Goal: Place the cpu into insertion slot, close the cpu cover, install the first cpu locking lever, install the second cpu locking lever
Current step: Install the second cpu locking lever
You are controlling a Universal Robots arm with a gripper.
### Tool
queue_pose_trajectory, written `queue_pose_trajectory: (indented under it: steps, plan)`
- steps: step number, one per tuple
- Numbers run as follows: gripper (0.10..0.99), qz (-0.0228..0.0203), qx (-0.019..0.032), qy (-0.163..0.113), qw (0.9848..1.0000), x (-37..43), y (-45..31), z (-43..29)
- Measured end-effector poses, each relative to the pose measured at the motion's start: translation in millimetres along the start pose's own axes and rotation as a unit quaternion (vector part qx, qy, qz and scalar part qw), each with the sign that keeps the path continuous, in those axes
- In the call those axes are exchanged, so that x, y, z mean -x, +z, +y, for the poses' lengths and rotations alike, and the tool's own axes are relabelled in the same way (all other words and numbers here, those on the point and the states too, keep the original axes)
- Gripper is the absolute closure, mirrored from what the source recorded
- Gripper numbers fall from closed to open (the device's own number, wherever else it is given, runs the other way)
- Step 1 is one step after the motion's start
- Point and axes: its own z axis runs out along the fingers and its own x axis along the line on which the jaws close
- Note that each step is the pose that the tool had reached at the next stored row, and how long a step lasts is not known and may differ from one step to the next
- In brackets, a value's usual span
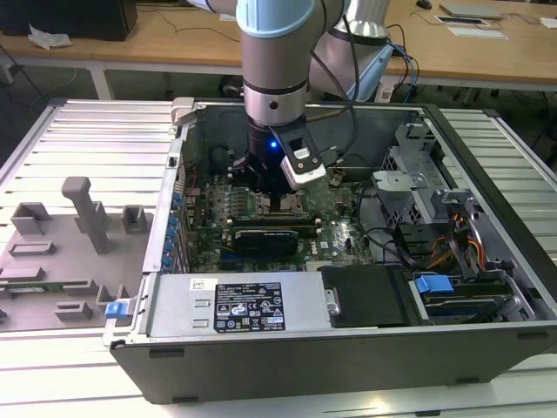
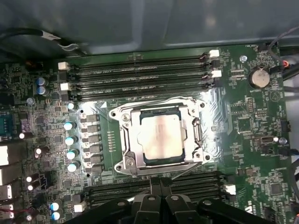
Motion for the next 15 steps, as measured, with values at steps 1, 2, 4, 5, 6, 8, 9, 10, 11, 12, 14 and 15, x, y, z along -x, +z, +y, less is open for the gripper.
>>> queue_pose_trajectory:
  steps: [1, 2, 4, 5, 6, 8, 9, 10, 11, 12, 14, 15]
  plan:
    - [0.980, 0.0003, 0.0026, 0.000, 1.0000, -0.9, 0.7, -1.2]
    - [0.980, 0.0007, 0.0066, 0.000, 1.0000, -2.3, 1.8, -3.1]
    - [0.980, 0.0014, 0.0127, 0.001, 0.9999, -4.7, 3.8, -6.7]
    - [0.980, 0.0016, 0.0149, 0.001, 0.9999, -5.0, 4.7, -8.4]
    - [0.980, 0.0019, 0.0184, 0.001, 0.9998, -5.3, 5.8, -11.0]
    - [0.980, 0.0030, 0.0284, 0.002, 0.9996, -7.0, 7.5, -13.8]
    - [0.980, 0.0035, 0.0336, 0.002, 0.9994, -8.2, 8.1, -14.6]
    - [0.980, 0.0039, 0.0372, 0.003, 0.9993, -9.0, 8.6, -15.0]
    - [0.980, 0.0043, 0.0406, 0.003, 0.9992, -9.9, 9.0, -15.4]
    - [0.980, 0.0046, 0.0440, 0.003, 0.9990, -10.9, 9.4, -15.8]
    - [0.980, 0.0052, 0.0495, 0.003, 0.9988, -13.2, 10.5, -16.4]
    - [0.980, 0.0054, 0.0510, 0.004, 0.9987, -14.1, 11.2, -16.8]
